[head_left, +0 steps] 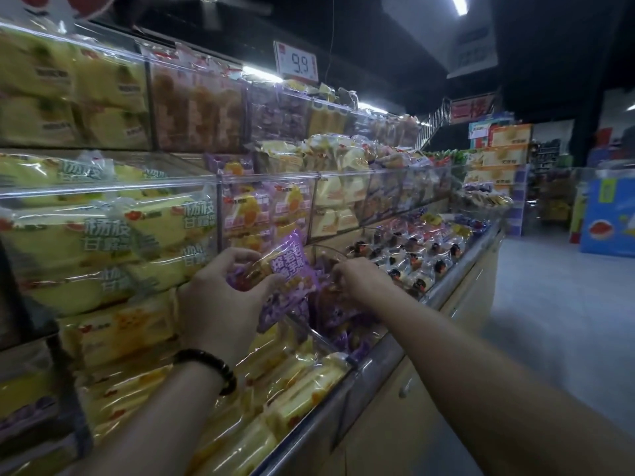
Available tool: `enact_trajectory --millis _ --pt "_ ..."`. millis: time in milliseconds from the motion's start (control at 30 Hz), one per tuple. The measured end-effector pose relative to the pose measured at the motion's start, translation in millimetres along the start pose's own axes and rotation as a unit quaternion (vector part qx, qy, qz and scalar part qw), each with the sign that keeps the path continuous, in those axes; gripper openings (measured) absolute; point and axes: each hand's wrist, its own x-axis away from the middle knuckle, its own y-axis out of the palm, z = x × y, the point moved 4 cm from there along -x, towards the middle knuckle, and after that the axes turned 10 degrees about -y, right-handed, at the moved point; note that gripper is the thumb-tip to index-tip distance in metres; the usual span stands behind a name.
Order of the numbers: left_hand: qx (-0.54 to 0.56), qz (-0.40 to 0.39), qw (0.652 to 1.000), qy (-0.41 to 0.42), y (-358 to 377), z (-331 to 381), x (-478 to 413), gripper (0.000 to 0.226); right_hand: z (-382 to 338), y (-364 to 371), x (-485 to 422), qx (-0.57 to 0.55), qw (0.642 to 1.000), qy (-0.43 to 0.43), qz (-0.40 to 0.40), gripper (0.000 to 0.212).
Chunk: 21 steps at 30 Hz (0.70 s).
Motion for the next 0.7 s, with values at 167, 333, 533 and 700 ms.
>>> enact_trajectory --millis 167,333,533,700 --pt "-0.004 0.002 1.000 0.005 0 6 3 0.038 -25 -70 21 -0.124 0.980 -0.074 0.135 0.039" --pt "-0.007 -0.002 1.000 0.019 -1 20 10 0.038 -79 -120 53 -0.106 0.945 -0.295 0.088 0.069" --pt "0.017 -0.052 0.998 0.038 3 27 12 0.051 -83 -125 58 0.101 0.937 -0.312 0.120 0.044" --pt "0.064 -0.028 0.997 0.024 7 26 10 0.043 -48 -121 55 0.094 0.964 -0.213 0.132 0.028"
